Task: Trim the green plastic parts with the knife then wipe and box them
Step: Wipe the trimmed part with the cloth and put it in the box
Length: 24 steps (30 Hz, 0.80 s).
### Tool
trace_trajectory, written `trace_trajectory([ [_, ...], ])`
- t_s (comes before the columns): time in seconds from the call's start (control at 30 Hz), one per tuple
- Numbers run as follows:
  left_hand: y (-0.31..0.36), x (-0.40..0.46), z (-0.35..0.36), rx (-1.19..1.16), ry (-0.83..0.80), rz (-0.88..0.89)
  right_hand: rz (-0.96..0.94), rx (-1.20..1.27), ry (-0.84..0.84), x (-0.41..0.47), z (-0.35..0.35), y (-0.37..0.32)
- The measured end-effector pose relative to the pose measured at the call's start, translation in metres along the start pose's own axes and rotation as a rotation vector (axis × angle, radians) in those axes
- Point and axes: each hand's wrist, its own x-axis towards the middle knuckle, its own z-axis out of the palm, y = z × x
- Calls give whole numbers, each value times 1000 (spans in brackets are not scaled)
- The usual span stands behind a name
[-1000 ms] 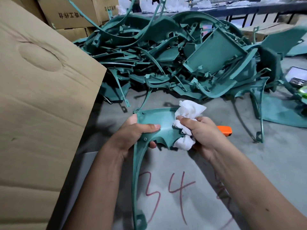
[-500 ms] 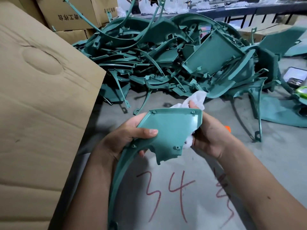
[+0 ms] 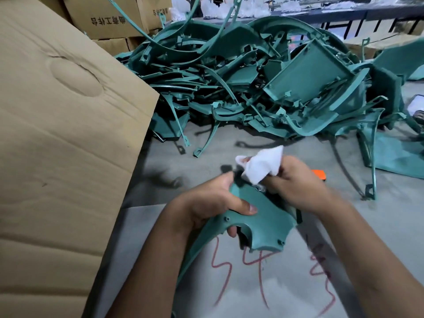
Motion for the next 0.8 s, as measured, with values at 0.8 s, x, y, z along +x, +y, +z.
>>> trace_trajectory([
  [0.8, 3, -7, -25, -188, 255, 211, 311, 297, 511, 8, 12, 16],
])
